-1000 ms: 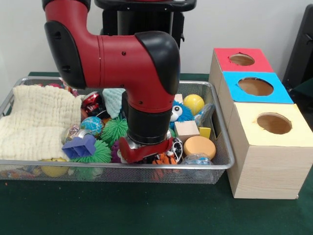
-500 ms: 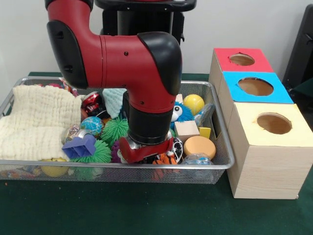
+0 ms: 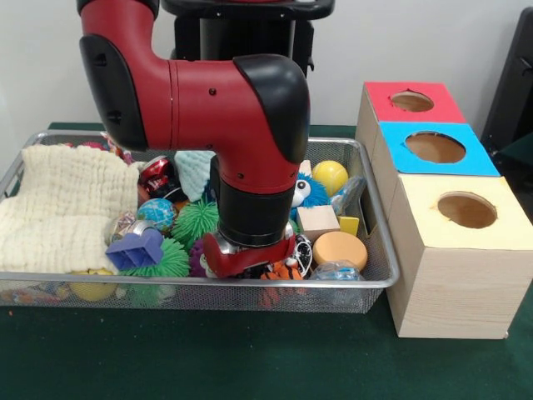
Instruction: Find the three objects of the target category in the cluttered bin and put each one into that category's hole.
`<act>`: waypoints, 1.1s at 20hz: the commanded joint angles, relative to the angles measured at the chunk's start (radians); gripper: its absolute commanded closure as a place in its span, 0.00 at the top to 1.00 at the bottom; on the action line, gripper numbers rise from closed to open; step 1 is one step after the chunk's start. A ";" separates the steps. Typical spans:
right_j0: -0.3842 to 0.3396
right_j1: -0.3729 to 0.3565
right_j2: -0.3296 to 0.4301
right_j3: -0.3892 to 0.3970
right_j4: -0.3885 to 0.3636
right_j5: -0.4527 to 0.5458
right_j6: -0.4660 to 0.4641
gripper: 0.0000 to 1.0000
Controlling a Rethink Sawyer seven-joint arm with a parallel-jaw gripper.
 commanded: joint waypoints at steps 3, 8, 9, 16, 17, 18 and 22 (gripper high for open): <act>0.149 0.015 -0.118 0.028 0.142 -0.115 0.512 0.00; 0.116 -0.043 -0.131 0.119 0.212 -0.127 0.468 0.00; 0.100 -0.045 -0.126 0.129 0.213 -0.136 0.442 0.00; 0.060 -0.007 -0.108 0.121 0.204 -0.181 0.380 0.00; 0.054 -0.004 -0.105 0.123 0.204 -0.188 0.370 0.00; 0.046 -0.002 -0.101 0.127 0.204 -0.195 0.359 0.00; 0.018 0.001 -0.090 0.145 0.200 -0.215 0.324 0.00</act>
